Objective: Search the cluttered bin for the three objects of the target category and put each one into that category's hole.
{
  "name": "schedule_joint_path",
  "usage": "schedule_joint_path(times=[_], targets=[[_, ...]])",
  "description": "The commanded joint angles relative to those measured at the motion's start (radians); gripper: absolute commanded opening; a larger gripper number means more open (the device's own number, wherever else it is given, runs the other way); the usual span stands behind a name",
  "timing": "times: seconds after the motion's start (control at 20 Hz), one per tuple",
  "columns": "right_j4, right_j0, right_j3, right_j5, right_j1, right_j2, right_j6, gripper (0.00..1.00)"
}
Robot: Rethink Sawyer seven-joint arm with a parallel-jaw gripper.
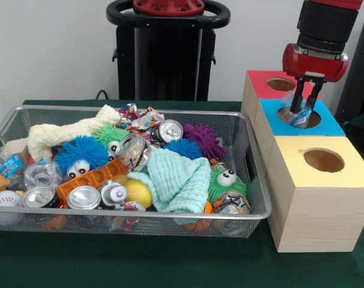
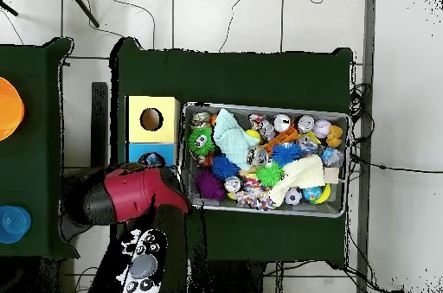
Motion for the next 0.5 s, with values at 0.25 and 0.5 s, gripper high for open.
schedule_joint_path(times=[0.25,0.5], targets=[[-0.038,-0.037,0.12,0.064,0.174,0.136,0.008,0.0],[-0.037,-0.039,0.119,0.067,0.175,0.137,0.007,1.0]])
